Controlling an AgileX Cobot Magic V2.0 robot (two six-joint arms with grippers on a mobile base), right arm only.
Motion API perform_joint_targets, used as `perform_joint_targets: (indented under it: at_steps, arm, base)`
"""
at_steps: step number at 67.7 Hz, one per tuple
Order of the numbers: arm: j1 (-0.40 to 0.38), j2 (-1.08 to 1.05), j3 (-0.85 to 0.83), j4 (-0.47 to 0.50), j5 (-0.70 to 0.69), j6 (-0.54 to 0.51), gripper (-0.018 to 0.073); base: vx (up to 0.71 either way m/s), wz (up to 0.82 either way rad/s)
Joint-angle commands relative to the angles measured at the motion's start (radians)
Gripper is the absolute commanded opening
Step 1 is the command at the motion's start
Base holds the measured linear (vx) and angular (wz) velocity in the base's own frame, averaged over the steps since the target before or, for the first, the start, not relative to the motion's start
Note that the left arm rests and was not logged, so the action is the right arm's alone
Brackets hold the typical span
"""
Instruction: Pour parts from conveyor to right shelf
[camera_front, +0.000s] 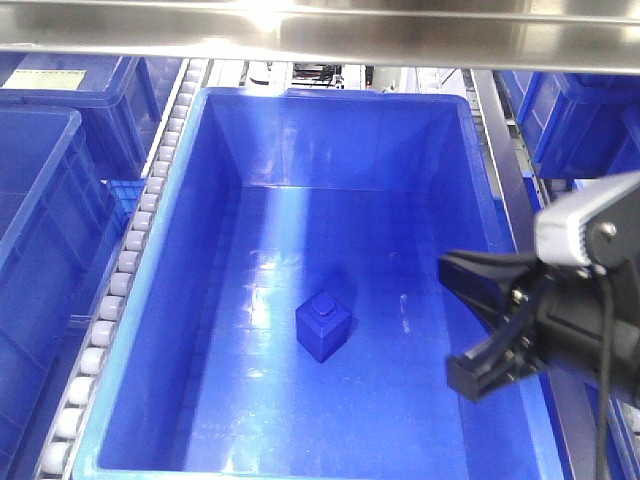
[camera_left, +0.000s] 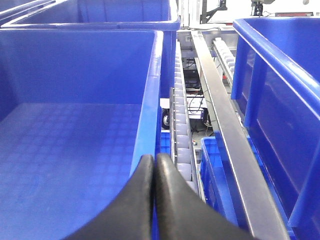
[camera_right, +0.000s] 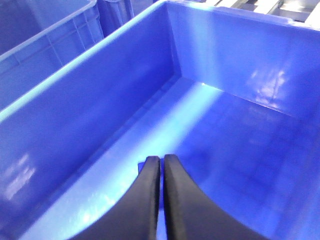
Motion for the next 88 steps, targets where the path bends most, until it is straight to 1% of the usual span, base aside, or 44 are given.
perform_joint_targets:
  at_steps: [1,15,20,30,37,43,48,52,61,62,72,78,83,88]
  arm:
    - [-0.003,-0.012,-0.026,-0.011,-0.035,-0.003,-0.0011]
    - [-0.003,-0.024,-0.025,-0.020,-0.067,-0.003,-0.0011]
    - [-0.014,-0.066,0.010,-0.018,-0.112,-0.003,-0.0011]
    - [-0.096,-0.187,0.173,-0.018,-0.313,-0.003,-0.0011]
    - [-0.201,-0.286,0.314,-0.018,-0.398,-0.003,-0.0011]
    - [-0.305,-0.376,0.421,-0.019,-0.403,-0.003,-0.0011]
    - [-0.411,-0.462,0.504,-0.022,-0.403,-0.003,-0.0011]
    - [-0.474,-0.528,0.558,-0.023,-0.403,-0.003,-0.0011]
    - [-0.586,-0.672,0.648,-0.023,-0.403,-0.003,-0.0011]
    - [-0.599,-0.693,0.648,-0.023,-0.383,-0.003,-0.0011]
    - [-0.670,-0.830,0.647,-0.023,-0.320,-0.003,-0.0011]
    - [-0.671,-0.908,0.647,-0.023,-0.293,-0.003,-0.0011]
    - [-0.668,-0.908,0.647,-0.023,-0.286,-0.003,-0.0011]
    - [-0.668,-0.908,0.647,-0.023,-0.248,-0.003,-0.0011]
  base:
    - [0.00,0.00]
    - [0.00,0.00]
    - [0.00,0.00]
    - [0.00,0.00]
    - [0.00,0.00]
    - [0.00,0.00]
    - [0.00,0.00]
    - [0.00,0.00]
    - [0.00,0.00]
    - [0.00,0.00]
    - [0.00,0.00]
    - [0.00,0.00]
    - [0.00,0.00]
    - [0.00,0.00]
